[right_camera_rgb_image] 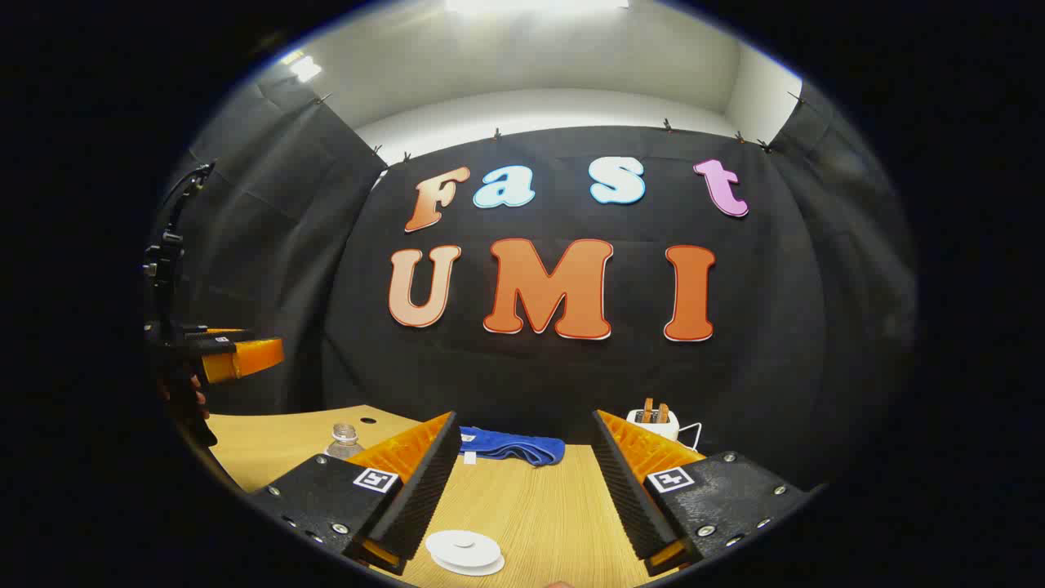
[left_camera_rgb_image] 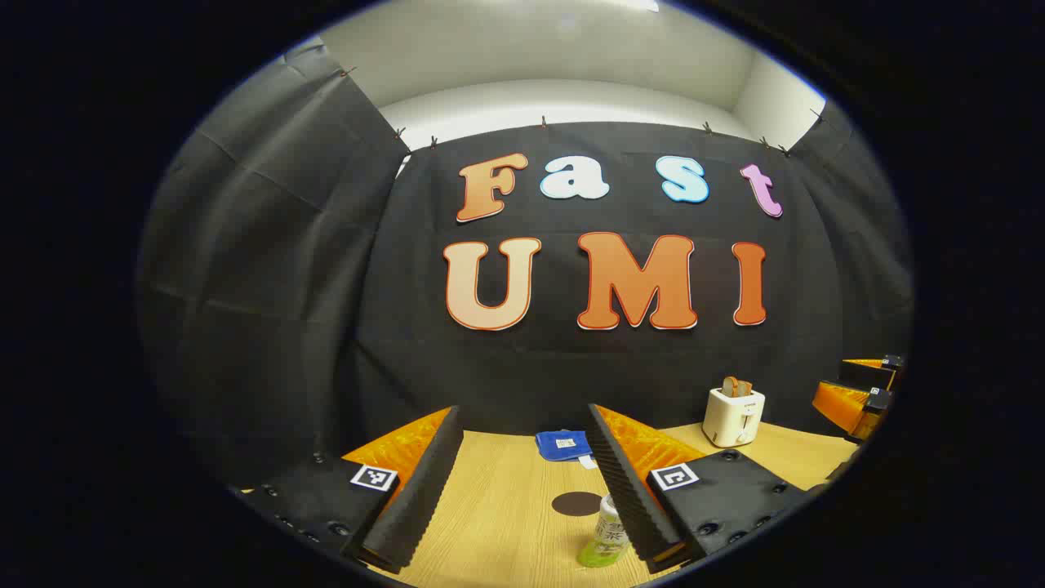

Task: Open the teacup lid with one hand, grasp the water bottle and pour water into the teacup with the other hand; after pouring, place the water bottle on the coaster and then close the teacup lid.

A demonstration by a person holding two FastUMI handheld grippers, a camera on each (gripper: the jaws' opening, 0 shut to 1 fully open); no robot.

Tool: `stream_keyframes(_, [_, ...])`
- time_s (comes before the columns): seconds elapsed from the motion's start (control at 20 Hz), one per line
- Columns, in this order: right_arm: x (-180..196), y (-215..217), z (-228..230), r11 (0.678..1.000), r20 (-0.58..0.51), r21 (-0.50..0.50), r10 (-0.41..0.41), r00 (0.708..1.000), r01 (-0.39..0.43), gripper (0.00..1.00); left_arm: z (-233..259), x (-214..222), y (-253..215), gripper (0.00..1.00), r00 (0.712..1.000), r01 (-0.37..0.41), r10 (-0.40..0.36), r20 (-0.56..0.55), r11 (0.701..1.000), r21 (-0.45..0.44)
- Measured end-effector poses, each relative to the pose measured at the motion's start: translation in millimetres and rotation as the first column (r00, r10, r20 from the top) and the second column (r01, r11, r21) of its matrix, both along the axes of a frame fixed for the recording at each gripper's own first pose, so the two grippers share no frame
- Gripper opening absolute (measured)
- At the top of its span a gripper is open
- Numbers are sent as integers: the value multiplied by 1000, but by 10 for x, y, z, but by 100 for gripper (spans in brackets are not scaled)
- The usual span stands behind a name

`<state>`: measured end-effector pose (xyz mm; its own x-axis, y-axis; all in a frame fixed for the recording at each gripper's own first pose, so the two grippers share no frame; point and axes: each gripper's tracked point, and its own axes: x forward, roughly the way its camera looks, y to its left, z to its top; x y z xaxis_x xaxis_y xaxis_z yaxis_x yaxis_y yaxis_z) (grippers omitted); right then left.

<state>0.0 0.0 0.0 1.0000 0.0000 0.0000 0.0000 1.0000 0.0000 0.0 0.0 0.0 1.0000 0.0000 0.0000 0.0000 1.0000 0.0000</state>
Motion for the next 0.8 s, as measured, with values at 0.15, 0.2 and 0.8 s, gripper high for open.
stream_keyframes(0.15, [48,0,-62,1000,-9,-5,-5,1000,5,95,-28,11,19,96,1000,4,-4,0,1000,5])
stream_keyframes(0.2, [66,8,-78,1000,-11,-9,-5,1000,5,95,-38,18,25,97,1000,4,-4,0,1000,6])
stream_keyframes(0.8, [150,118,-126,999,-32,17,43,999,-43,95,-12,23,66,96,1000,0,0,10,999,33])
